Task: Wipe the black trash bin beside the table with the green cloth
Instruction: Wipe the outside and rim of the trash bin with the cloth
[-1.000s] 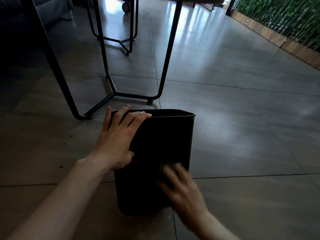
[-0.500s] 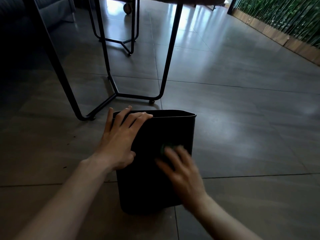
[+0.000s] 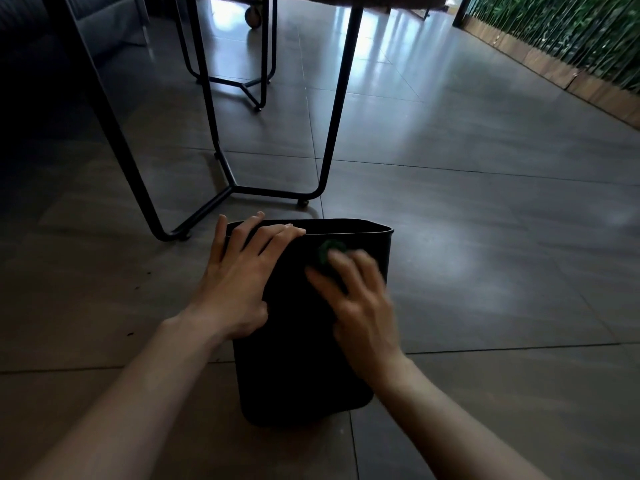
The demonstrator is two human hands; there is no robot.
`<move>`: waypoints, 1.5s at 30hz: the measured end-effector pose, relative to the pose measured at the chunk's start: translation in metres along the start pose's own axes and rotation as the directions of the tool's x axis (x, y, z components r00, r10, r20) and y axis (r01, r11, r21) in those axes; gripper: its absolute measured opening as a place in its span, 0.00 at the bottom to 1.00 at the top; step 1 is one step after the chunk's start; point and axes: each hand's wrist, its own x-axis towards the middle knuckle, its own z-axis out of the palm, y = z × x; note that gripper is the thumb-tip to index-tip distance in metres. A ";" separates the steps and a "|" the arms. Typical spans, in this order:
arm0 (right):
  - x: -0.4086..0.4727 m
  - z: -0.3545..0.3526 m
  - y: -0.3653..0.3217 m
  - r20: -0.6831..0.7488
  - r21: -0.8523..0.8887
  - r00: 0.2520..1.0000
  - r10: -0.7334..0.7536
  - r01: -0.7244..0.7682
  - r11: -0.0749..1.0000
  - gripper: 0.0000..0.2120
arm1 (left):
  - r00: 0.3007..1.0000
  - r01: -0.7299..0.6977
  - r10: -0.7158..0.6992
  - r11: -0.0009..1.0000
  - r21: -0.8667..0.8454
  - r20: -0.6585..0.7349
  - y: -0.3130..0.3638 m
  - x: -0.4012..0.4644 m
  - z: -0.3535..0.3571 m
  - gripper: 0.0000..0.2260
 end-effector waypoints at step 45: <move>-0.075 -0.042 0.018 0.268 0.204 0.872 0.410 -0.467 0.861 0.25 | 0.999 -0.040 0.039 0.998 -0.041 -0.019 -0.001 -0.004 0.002 0.51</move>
